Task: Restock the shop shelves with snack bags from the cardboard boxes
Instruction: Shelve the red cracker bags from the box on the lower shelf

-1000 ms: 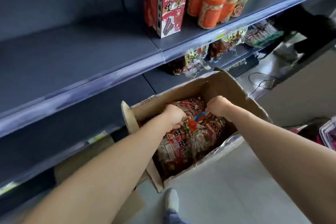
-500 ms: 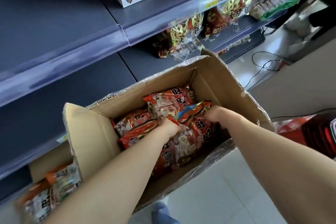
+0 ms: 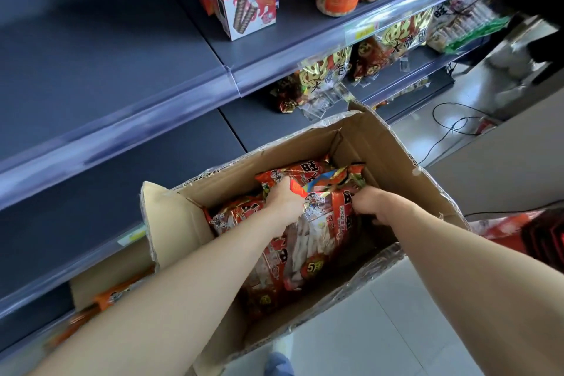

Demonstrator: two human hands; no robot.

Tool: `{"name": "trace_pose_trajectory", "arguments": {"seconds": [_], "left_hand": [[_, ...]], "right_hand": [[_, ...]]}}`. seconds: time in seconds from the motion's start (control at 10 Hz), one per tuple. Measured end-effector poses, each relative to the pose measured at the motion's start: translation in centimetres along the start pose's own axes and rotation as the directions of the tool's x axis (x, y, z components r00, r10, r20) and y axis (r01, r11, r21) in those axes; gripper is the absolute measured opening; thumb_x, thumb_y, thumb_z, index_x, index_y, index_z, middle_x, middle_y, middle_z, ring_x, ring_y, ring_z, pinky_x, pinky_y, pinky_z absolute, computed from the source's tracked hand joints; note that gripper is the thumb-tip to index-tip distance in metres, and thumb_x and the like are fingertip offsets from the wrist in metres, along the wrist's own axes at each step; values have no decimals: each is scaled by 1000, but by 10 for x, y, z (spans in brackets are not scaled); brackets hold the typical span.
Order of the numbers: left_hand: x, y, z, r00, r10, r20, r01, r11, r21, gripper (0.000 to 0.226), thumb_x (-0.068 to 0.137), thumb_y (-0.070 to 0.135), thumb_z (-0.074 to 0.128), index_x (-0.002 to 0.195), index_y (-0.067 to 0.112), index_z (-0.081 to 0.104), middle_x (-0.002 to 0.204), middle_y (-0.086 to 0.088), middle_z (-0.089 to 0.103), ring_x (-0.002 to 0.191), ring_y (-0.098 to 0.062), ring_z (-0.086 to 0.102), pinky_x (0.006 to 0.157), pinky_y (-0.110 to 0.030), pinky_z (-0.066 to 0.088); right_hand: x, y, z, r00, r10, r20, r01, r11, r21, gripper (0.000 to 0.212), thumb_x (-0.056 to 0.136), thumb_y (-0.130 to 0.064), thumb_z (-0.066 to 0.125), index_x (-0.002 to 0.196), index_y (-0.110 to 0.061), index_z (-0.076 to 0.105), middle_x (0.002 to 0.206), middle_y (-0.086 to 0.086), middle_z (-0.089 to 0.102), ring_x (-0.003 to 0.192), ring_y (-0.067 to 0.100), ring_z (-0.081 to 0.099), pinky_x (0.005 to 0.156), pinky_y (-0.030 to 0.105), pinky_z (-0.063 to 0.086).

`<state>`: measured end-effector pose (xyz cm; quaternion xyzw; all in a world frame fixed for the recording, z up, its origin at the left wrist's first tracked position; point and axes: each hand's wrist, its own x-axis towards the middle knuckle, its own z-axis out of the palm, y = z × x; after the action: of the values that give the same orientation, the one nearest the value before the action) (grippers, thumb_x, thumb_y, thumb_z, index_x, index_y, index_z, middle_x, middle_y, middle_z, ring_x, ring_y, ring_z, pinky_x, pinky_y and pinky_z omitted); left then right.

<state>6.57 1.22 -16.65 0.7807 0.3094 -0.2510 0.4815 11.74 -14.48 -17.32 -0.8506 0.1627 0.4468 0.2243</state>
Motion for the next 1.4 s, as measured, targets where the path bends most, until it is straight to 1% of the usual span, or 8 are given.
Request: {"name": "trace_pose_trajectory", "arguments": {"seconds": [0.1, 0.3, 0.4, 0.6, 0.7, 0.9, 1.1, 1.4], "left_hand": [[-12, 5, -34, 993, 120, 6, -119, 989, -90, 14, 90, 13, 57, 104, 14, 54, 110, -13, 61, 104, -29, 58, 92, -41, 50], [-48, 14, -115, 969, 239, -54, -245, 945, -215, 23, 89, 5, 58, 77, 22, 48, 88, -7, 59, 86, -24, 57, 88, -50, 52], [-73, 11, -157, 948, 293, -128, -317, 910, -267, 21, 89, 4, 57, 81, 23, 50, 92, -9, 60, 89, -26, 59, 81, -46, 51], [-125, -22, -240, 883, 234, -406, -401, 826, -396, 16, 89, 20, 61, 85, 24, 46, 104, -8, 62, 103, -32, 63, 91, -54, 50], [-150, -52, -288, 835, 126, -536, -395, 815, -425, 23, 89, 29, 61, 101, 9, 58, 107, -11, 68, 101, -32, 65, 90, -47, 52], [-196, -121, -390, 883, -70, -463, -261, 748, -610, 74, 71, 67, 65, 119, 11, 53, 113, -6, 64, 103, -30, 64, 95, -45, 50], [-204, -176, -449, 885, -29, -465, -298, 732, -613, 54, 72, 19, 83, 114, 11, 50, 109, -9, 68, 88, -25, 68, 68, -35, 54], [-176, -188, -496, 739, -176, -651, -352, 722, -596, 60, 81, 20, 75, 131, 9, 45, 129, -10, 57, 114, -29, 58, 85, -36, 48]], "right_hand": [[-27, -15, -1, 1000, 10, -16, -5, 956, 294, 32, 89, 4, 46, 118, -8, 52, 87, 7, 50, 87, 22, 47, 77, 30, 42], [-79, -34, -3, 998, -40, -46, 59, 823, 565, 50, 56, 7, 46, 103, -5, 52, 89, 24, 58, 71, 29, 56, 64, 29, 45], [-135, -54, -1, 993, -110, -53, 119, 784, 610, 22, 72, 5, 43, 82, -12, 52, 89, 11, 57, 77, 22, 51, 72, 29, 38], [-218, -106, 29, 956, -281, -81, 276, 775, 569, 25, 78, 6, 46, 75, -16, 57, 82, 3, 59, 79, 19, 51, 77, 34, 41], [-256, -145, 61, 908, -414, -57, 383, 771, 509, 24, 86, 8, 53, 87, -15, 60, 84, 0, 63, 79, 17, 55, 64, 31, 42], [-296, -236, 145, 808, -581, -92, 544, 677, 497, 32, 80, -9, 71, 109, -18, 61, 96, -3, 70, 86, 14, 65, 68, 28, 46], [-321, -299, 197, 711, -702, 42, 565, 606, 560, 28, 89, 0, 55, 111, -16, 52, 91, 6, 69, 69, 19, 70, 49, 28, 55], [-307, -379, 217, 663, -736, 139, 563, 612, 555, 59, 79, -45, 69, 128, -20, 49, 116, 9, 69, 97, 24, 68, 88, 50, 50]]}}
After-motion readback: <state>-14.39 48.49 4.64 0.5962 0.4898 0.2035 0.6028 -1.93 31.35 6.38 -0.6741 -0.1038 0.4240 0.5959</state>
